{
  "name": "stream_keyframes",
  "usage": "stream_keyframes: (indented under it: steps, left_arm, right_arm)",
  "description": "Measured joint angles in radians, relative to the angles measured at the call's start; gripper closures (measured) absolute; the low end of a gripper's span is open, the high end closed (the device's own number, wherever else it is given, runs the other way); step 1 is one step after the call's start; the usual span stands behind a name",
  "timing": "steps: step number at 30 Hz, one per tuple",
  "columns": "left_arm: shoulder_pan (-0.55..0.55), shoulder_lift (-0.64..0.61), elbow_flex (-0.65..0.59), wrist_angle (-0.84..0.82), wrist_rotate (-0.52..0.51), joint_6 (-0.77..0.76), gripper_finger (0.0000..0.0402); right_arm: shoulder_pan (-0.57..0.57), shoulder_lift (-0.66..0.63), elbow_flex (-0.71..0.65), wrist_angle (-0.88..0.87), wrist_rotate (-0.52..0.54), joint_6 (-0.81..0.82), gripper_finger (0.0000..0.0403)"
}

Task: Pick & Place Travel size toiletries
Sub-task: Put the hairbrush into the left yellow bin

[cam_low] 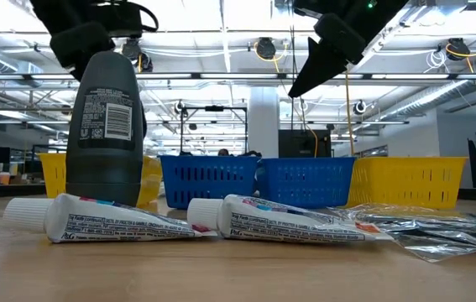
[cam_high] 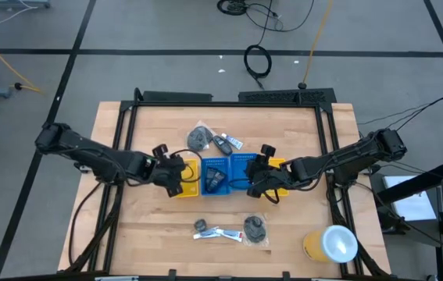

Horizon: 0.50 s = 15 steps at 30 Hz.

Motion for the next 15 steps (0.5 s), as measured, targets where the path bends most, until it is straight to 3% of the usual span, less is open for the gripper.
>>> stream_keyframes:
  steps: [15]
  left_arm:
    - [0.0, 0.082, 0.007, -0.015, 0.095, 0.078, 0.0374]
  right_arm:
    - [-0.001, 0.0, 0.0, 0.0, 0.0, -0.003, 0.0236]
